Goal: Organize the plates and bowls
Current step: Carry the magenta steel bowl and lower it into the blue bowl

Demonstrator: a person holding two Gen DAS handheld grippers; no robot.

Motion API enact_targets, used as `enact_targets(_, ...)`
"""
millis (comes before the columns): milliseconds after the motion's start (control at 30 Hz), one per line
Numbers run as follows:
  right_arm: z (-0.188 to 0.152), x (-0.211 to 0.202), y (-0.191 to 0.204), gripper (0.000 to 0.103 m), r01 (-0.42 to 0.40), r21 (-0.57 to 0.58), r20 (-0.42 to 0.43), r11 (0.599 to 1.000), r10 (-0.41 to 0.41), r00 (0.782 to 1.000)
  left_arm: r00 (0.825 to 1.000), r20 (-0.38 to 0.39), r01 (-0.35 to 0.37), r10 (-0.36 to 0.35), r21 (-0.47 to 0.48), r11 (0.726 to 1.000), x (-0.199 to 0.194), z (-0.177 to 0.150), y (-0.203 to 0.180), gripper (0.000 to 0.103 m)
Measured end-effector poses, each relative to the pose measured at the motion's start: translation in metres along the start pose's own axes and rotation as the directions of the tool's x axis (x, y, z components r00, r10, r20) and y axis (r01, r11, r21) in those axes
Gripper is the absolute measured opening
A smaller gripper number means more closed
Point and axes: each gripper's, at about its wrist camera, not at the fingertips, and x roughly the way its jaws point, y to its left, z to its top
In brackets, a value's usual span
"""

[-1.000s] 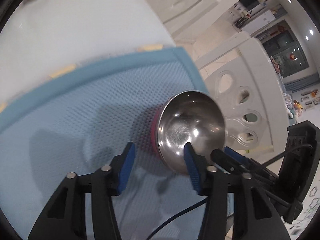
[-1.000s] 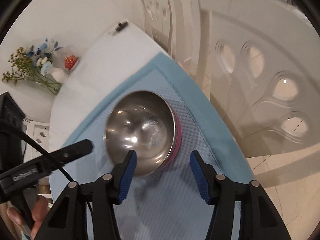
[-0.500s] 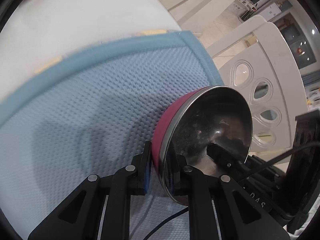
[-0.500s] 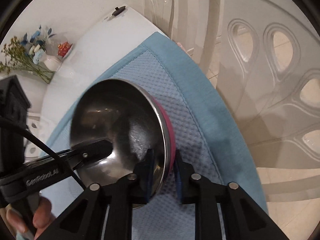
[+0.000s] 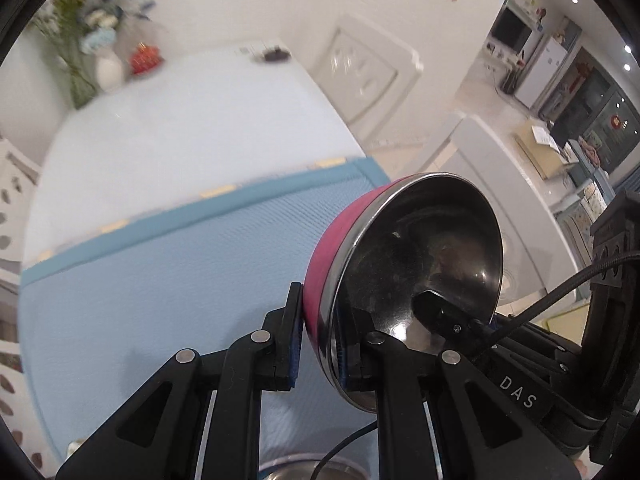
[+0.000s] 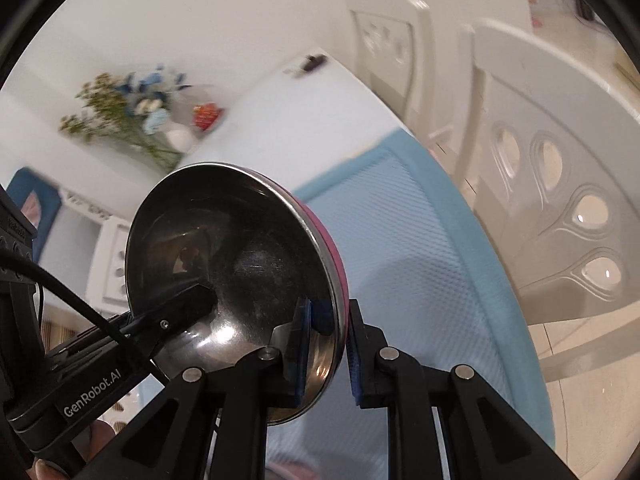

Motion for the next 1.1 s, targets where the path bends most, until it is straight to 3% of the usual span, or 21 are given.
enact_targets(233, -0.055, -0.049, 0.049, 0.016, -0.007, -0.054, 0.044, 0.999, 0.010, 0.999, 0.996, 0.092, -0.020, 0.020, 0.006, 1.000, -0.068, -0.047, 0.017, 0.011)
enact_targets(500, -0.135, -0.068, 0.091, 0.017, 0.045, -0.033, -0.018, 0.998, -0.046, 0.999, 0.999, 0.044, 0.016, -0.018, 0.049, 0.999, -0.091, -0.101, 0.038, 0.011)
enact_targets(800, -0.195, -0.042, 0.081, 0.018, 0.144, 0.031, -0.169, 0.989, -0.137, 0.976, 0.992, -0.103, 0.071, -0.071, 0.004, 0.997, -0.053, -0.149, 0.046, 0.011)
enact_targets(1100, -0.220, -0.008, 0.059, 0.018, 0.190, 0.067, -0.276, 0.979, -0.165, 0.947, 0.972, -0.218, 0.082, -0.085, -0.024, 0.996, -0.009, -0.169, 0.051, 0.011)
